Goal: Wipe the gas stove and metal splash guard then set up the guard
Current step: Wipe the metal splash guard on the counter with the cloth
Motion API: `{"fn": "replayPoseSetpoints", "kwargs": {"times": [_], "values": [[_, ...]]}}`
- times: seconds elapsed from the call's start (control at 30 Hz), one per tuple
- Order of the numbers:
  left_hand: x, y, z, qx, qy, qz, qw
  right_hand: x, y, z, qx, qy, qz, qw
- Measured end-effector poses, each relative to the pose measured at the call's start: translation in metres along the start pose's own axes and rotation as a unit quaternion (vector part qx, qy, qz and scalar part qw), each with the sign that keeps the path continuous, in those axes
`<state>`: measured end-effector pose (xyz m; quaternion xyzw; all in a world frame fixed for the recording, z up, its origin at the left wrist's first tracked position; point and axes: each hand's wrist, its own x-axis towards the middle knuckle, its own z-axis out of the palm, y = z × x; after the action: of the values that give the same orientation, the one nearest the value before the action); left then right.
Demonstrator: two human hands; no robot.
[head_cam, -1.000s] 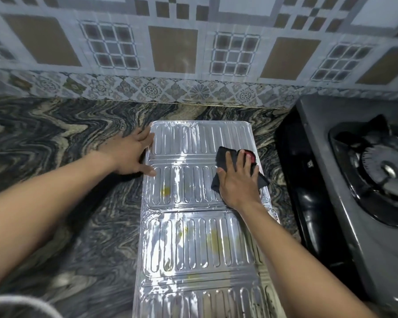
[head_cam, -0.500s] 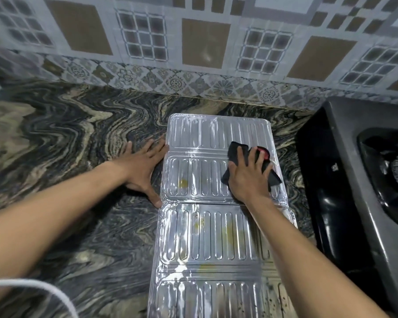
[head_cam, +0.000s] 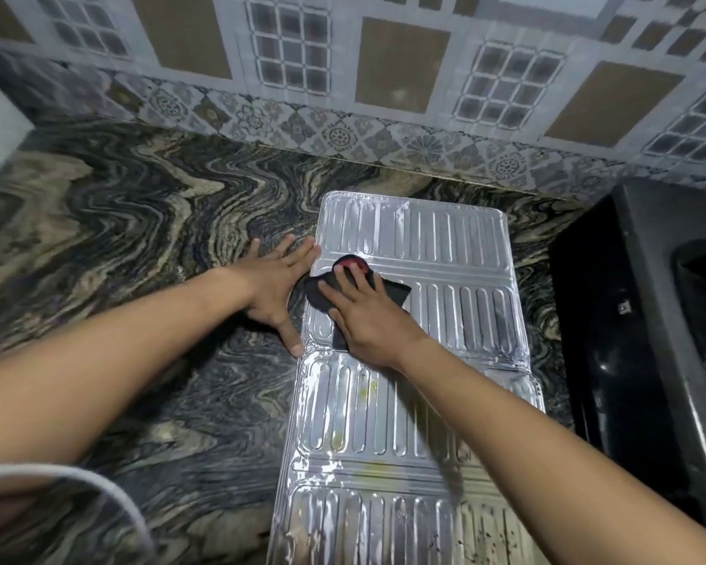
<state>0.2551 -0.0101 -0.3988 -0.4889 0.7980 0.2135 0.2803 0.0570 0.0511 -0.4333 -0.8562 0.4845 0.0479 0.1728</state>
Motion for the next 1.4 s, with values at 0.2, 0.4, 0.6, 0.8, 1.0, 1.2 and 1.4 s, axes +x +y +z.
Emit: {"fn": "replayPoseSetpoints", "kwargs": {"times": [0.2, 0.4, 0.6, 0.8, 1.0, 1.2, 1.4], "values": [[-0.004, 0.003, -0.002, 0.017, 0.002, -0.007, 1.000, -0.046, -0.008, 0.000, 0.024, -0.029, -0.008, 0.999], [-0.007, 0.008, -0.005, 0.017, -0.010, -0.025, 0.999, -0.065, 0.034, 0.011, 0.025, 0.007, 0.089, 0.996], [-0.012, 0.030, -0.007, -0.089, 0.030, -0.016, 0.995, -0.069, 0.042, 0.015, 0.038, 0.043, 0.133, 0.989], [-0.013, 0.040, 0.027, -0.051, 0.038, 0.004, 0.998, -0.063, 0.050, 0.006, 0.079, 0.032, 0.125, 0.989], [-0.012, 0.042, 0.028, -0.055, 0.050, -0.006, 0.997, -0.066, 0.091, -0.016, 0.069, 0.039, 0.163, 0.983], [-0.009, 0.040, 0.030, -0.056, 0.052, -0.006, 0.997, -0.081, 0.107, -0.042, 0.061, -0.014, 0.213, 0.975], [-0.009, 0.039, 0.031, -0.053, 0.049, -0.009, 0.997, -0.100, 0.100, -0.064, 0.081, -0.081, 0.265, 0.957]]}}
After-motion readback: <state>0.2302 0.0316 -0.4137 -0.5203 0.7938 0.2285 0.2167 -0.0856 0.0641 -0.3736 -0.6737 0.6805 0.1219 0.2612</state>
